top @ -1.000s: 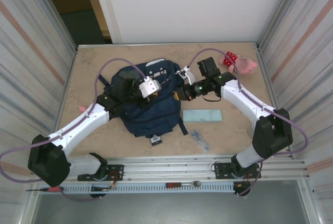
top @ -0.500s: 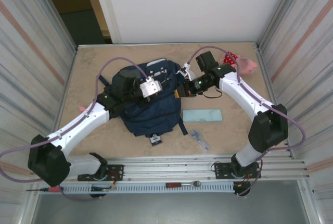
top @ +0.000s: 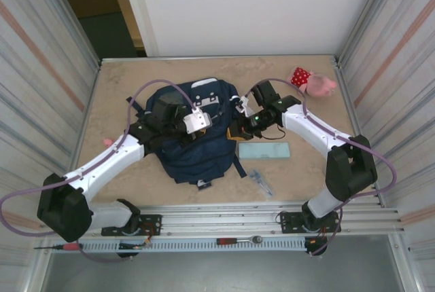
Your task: Pack the student bag
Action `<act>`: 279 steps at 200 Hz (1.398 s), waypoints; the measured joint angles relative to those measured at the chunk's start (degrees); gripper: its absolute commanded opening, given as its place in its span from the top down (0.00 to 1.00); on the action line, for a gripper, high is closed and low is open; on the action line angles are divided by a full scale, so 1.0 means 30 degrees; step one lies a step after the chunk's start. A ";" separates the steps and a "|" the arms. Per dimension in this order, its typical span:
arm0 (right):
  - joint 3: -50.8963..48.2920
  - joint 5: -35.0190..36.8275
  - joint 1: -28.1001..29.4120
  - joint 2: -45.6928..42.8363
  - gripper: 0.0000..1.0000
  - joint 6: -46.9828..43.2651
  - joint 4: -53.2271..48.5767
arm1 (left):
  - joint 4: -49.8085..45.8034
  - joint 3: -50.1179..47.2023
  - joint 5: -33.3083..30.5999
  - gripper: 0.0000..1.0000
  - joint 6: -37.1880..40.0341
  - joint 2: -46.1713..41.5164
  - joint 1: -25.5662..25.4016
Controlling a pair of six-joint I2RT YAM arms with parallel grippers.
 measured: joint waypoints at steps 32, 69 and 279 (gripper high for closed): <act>-0.0102 -0.0656 -0.0240 0.0408 0.77 -0.0146 0.0481 | -0.0029 0.0000 0.0189 1.00 -0.0022 0.0000 0.0146; -0.0095 -0.1122 -0.0335 0.1246 0.72 -0.0532 0.0838 | -0.0066 0.0000 0.0452 1.00 -0.0036 0.0000 0.0146; 0.2761 0.1661 0.1741 0.0678 1.00 0.1282 -0.0882 | -0.0874 0.3453 -0.4459 1.00 -0.5719 0.3563 -0.1355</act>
